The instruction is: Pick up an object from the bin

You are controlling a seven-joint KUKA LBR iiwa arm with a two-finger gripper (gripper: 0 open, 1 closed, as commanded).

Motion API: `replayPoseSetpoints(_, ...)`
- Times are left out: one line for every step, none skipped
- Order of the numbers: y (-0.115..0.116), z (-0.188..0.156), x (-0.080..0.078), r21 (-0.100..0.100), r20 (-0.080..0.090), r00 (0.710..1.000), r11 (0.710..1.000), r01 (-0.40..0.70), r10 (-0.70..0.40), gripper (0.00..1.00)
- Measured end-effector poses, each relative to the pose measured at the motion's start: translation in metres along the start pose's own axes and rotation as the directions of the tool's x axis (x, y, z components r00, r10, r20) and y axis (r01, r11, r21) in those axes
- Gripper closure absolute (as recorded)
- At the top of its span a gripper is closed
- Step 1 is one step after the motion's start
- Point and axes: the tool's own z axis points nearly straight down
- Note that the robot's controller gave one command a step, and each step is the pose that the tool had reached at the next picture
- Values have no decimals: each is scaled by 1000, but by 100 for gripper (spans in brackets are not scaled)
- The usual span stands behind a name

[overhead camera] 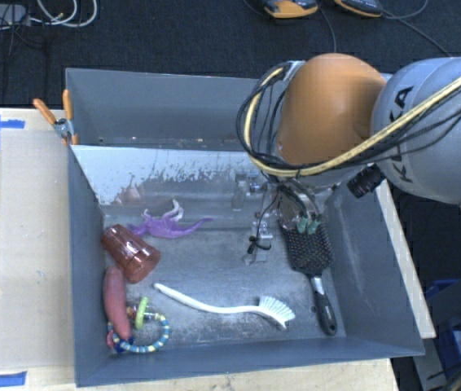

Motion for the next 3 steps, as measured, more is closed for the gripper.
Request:
replayPoseSetpoints(-21,0,33,0,-7,999,999,33,-33,0)
replayPoseSetpoints(-31,-3,48,1,-14,999,999,37,-37,0)
replayPoseSetpoints(-5,-20,57,0,-5,999,999,54,-54,0)
